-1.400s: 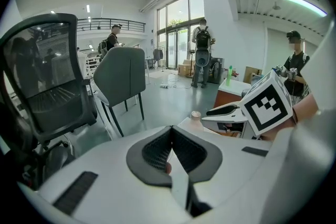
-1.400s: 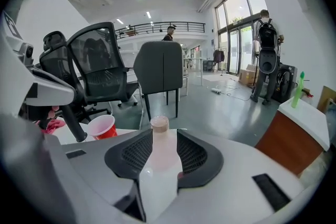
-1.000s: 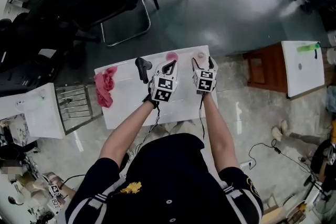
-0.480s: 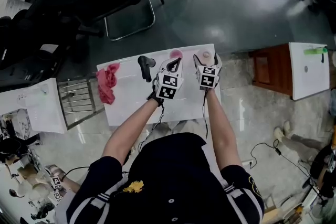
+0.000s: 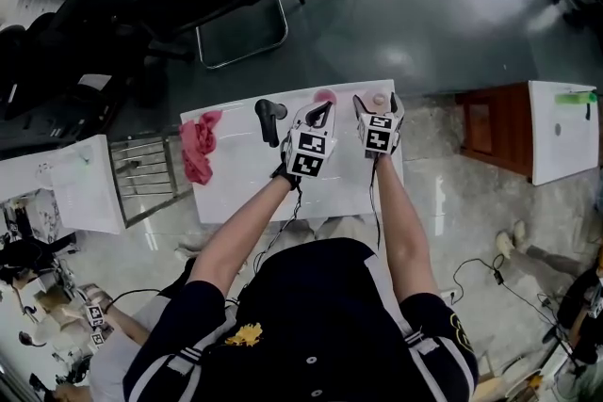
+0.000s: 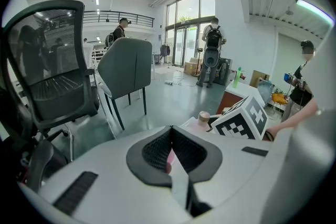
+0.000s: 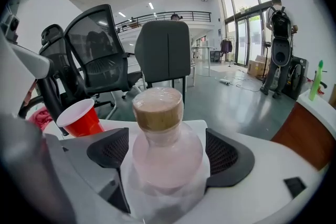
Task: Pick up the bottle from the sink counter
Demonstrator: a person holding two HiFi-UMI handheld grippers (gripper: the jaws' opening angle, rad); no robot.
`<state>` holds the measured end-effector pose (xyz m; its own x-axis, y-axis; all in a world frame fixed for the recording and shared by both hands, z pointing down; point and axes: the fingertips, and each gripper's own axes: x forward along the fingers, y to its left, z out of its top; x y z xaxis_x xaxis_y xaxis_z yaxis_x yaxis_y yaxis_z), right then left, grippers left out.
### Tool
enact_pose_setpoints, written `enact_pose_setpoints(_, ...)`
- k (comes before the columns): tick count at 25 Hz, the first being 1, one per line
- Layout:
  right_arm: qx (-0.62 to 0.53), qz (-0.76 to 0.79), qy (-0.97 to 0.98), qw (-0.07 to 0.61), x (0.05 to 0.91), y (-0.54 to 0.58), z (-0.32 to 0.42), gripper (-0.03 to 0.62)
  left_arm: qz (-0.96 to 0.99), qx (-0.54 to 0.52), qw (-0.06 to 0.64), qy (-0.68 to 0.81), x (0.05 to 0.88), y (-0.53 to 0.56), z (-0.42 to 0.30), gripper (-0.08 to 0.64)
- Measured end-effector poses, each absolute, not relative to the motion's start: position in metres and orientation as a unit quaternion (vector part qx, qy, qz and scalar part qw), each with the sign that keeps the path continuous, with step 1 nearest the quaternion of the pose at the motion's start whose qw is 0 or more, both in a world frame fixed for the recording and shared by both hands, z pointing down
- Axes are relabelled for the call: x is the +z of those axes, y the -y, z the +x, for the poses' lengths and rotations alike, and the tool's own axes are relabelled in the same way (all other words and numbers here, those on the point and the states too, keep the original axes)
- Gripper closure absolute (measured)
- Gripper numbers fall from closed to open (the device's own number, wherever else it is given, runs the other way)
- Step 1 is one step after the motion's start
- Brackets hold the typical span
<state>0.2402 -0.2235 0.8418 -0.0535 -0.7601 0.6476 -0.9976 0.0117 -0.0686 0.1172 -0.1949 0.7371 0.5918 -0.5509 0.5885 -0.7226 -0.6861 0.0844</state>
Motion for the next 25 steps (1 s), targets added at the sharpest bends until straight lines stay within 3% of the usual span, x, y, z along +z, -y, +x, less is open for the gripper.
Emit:
enact_pose_setpoints(11, 0.269, 0.647, 0.673, 0.235, 0.848, 0.237, 0.230, 0.144, 0.877, 0.264, 0.163, 0.366, 0.728, 0.199, 0.116, 0.541)
enact_pose_setpoints(16, 0.227, 0.656, 0.664, 0.280, 0.850, 0.235, 0.239, 0.166, 0.878, 0.260, 0.167, 0.365, 0.727, 0.194, 0.119, 0.541)
enact_pose_setpoints(25, 0.219, 0.654, 0.670, 0.275, 0.850, 0.235, 0.238, 0.166, 0.876, 0.261, 0.170, 0.368, 0.731, 0.189, 0.116, 0.541)
